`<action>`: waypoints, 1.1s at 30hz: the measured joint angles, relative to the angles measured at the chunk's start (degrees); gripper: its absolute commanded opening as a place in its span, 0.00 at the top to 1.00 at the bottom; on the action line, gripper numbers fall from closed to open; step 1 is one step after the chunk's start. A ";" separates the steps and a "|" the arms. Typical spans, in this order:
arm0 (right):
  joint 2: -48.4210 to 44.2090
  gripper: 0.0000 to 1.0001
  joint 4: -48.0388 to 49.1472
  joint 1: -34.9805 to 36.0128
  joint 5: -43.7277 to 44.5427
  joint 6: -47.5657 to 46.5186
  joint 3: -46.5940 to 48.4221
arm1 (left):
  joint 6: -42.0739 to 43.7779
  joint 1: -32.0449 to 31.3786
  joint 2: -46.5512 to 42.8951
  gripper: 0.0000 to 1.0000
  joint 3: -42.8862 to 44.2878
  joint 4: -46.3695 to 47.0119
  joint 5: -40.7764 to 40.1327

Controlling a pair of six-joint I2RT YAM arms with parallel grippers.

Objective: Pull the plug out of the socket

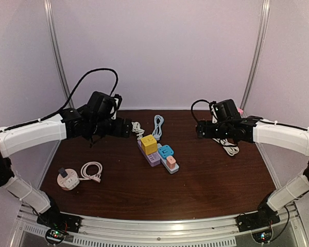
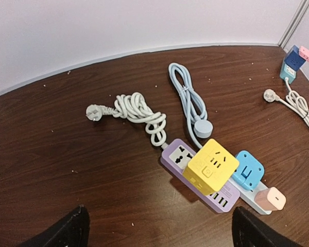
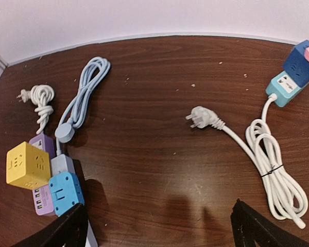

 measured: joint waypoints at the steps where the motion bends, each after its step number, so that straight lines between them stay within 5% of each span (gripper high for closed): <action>1: 1.25 0.05 -0.59 1.51 -0.17 0.07 0.94 | -0.31 0.42 -0.17 0.02 -0.44 -0.04 0.72; 14: 15.91 0.17 -5.60 16.74 -0.57 1.09 11.52 | -2.25 3.23 -0.79 0.02 -4.31 0.15 7.93; 33: 22.14 0.32 -11.78 22.77 -0.39 1.46 15.65 | -7.65 3.45 0.37 0.02 -7.30 3.65 16.44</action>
